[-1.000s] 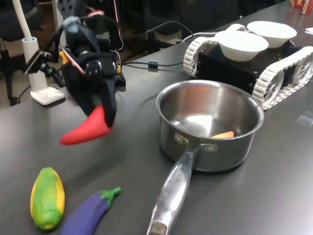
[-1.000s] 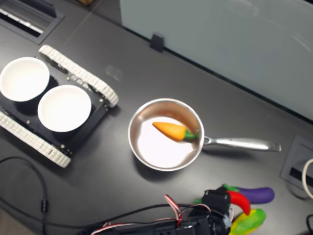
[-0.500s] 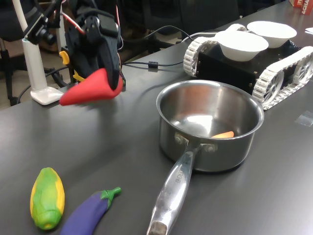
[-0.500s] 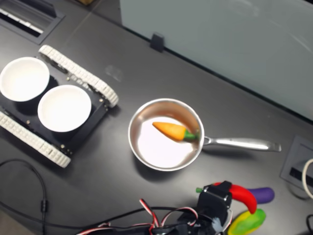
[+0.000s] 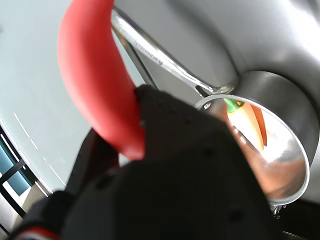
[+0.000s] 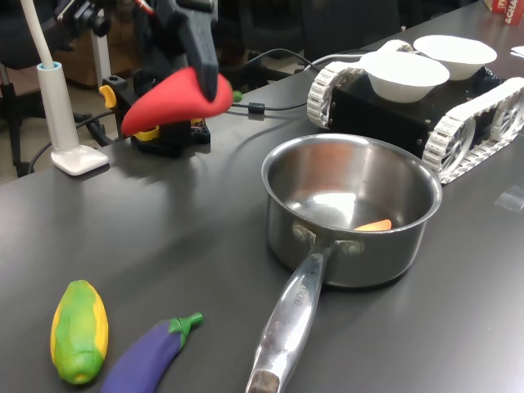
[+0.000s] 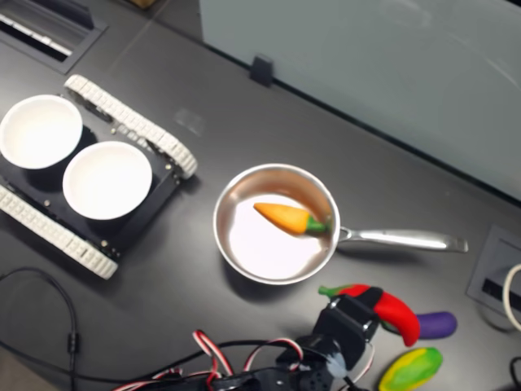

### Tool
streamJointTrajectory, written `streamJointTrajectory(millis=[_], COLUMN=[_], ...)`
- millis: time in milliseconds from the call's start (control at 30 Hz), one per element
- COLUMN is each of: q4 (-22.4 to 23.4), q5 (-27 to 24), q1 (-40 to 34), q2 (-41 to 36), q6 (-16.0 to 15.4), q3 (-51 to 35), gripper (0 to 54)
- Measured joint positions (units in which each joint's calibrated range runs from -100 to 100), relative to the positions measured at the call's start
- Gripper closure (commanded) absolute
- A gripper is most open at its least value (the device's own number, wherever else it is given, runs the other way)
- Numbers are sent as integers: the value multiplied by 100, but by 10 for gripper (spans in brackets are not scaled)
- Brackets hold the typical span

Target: Pick up the chilli and place them in the pan

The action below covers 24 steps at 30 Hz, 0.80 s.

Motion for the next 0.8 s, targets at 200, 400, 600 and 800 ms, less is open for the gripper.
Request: streamJointTrajectory(millis=[200,400,600,800], q4=[0,0,0,0], q5=[-366,-669,-884,-1055], q1=[-121,-429,-605,-858], q2=[-379,-732,-1035,-1271], q6=[0,0,138,312], q3=[0,0,0,100], gripper=[536,536,536,536])
